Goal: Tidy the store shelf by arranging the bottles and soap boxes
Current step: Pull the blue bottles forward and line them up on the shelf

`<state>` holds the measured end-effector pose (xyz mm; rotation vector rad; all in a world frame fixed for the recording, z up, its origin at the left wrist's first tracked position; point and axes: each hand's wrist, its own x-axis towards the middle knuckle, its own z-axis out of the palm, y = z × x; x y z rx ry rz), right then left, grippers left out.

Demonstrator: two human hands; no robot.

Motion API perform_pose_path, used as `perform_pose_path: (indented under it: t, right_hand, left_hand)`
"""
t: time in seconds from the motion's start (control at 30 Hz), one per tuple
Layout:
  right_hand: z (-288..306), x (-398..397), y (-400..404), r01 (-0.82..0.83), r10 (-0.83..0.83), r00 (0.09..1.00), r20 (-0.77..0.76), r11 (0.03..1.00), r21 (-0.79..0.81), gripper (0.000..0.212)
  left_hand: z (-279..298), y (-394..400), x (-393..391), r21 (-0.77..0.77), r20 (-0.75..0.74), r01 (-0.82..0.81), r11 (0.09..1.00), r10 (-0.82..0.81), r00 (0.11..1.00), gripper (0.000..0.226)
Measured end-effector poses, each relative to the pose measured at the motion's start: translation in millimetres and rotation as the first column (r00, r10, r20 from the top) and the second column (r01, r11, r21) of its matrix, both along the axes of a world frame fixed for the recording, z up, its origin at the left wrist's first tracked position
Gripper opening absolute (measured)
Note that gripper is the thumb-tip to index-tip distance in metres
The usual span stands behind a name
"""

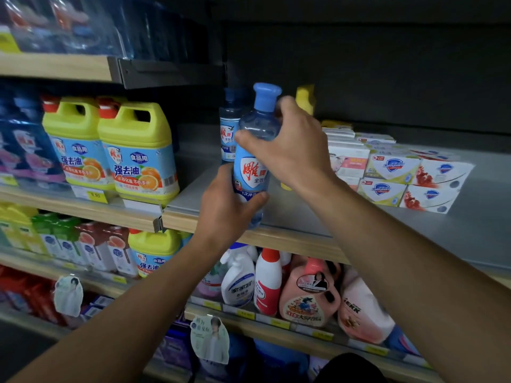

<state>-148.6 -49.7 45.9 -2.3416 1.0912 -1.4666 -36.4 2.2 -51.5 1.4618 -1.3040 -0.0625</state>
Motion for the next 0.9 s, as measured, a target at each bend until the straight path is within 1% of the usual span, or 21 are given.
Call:
perform_pose_path:
  t: [0.1,0.13,0.17,0.23,0.3,0.37,0.47,0.5,0.67,0.77,0.9]
  right_hand:
    - [-9,5,-13,-0.112,0.115,0.993,-0.03,0.99,0.08,0.055]
    - [-17,4,-19,-0.12,0.126,0.991,-0.045,0.987,0.109,0.055]
    - [-26,3,-26,-0.107,0.119,0.989,-0.084,0.985,0.134,0.056]
    - [-50,-2,-41,-0.044,0.09,0.97,-0.226,0.978,0.204,0.058]
    - [-77,-8,-55,0.043,0.08,0.911,-0.405,0.958,0.285,0.064]
    - [-101,-13,-66,0.112,0.089,0.839,-0.537,0.937,0.33,0.068]
    - [-126,-15,-75,0.16,0.09,0.742,-0.664,0.939,0.305,0.067]
    - [-131,-15,-77,0.165,0.079,0.732,-0.677,0.943,0.288,0.066]
    - [-140,-16,-81,0.148,0.055,0.74,-0.671,0.959,0.242,0.064]
    - [-142,-16,-82,0.142,0.055,0.74,-0.67,0.961,0.236,0.064]
    - [-143,-15,-84,0.148,0.054,0.752,-0.657,0.958,0.248,0.062]
  left_hand:
    - [-8,-9,19,0.045,-0.009,0.01,0.999,-0.009,1.0,0.051]
    - [-10,-12,26,0.056,-0.014,0.009,0.998,-0.008,1.0,0.052]
    - [-12,-16,35,0.062,-0.021,0.004,0.998,-0.003,1.0,0.054]
    - [-15,-22,50,0.066,-0.044,-0.002,0.998,0.005,0.999,0.055]
    - [-19,-28,64,0.075,-0.057,-0.012,0.997,0.016,0.998,0.055]
    - [-23,-34,75,0.081,-0.041,-0.028,0.996,0.031,0.999,0.054]
    - [-26,-47,87,0.069,0.059,-0.123,0.99,0.119,0.991,0.05]
    - [-27,-52,90,0.072,0.07,-0.14,0.988,0.135,0.988,0.05]
    - [-27,-80,99,0.113,0.035,-0.181,0.977,0.178,0.983,0.049]
    - [-24,-99,103,0.118,0.0,-0.192,0.974,0.194,0.981,0.049]
    - [-23,-122,104,0.13,-0.009,-0.212,0.969,0.215,0.977,0.048]
